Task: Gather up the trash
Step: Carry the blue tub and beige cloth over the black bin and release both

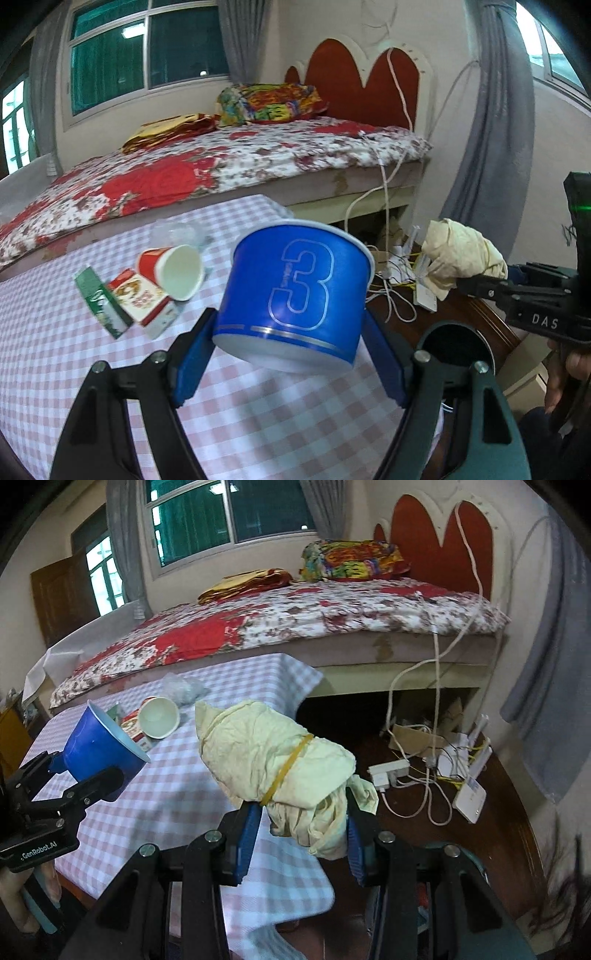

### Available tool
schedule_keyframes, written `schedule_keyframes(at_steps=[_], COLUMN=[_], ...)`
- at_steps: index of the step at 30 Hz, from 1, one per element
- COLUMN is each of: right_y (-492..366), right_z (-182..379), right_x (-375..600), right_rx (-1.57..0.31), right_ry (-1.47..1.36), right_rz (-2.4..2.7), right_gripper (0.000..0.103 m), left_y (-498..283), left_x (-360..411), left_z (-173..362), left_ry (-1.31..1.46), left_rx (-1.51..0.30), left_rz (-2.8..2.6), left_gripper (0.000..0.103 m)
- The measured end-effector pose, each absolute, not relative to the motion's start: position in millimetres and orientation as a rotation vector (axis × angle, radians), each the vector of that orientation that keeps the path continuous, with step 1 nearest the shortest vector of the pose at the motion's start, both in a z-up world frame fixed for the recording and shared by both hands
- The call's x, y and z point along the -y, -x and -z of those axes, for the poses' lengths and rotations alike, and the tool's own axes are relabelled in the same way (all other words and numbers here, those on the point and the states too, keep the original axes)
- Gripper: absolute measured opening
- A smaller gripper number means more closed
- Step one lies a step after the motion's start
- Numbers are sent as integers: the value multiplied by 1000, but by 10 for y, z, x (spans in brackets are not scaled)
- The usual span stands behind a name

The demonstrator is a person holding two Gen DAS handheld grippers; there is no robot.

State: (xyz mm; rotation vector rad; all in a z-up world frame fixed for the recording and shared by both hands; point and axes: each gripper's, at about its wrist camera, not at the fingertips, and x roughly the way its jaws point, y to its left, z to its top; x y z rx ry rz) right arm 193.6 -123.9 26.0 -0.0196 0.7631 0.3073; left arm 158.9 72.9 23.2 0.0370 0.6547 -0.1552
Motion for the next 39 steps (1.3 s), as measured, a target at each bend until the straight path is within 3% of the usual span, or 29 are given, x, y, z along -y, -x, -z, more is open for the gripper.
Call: schedule_keyframes(at_steps=[29, 39], right_y=[-1442, -1350], right_z=[321, 1023], right_x=[3079, 3492], right_rx=[-873, -1013], right_ry=[-65, -81], right_rz=[7, 73], right_gripper=[44, 44], left_y=[-1592, -1589], left_x=[1040, 1521], left_z=[232, 800], left_ry=[-153, -198], left_rx=[-748, -875], left_rz=[500, 600], left_gripper=[77, 77])
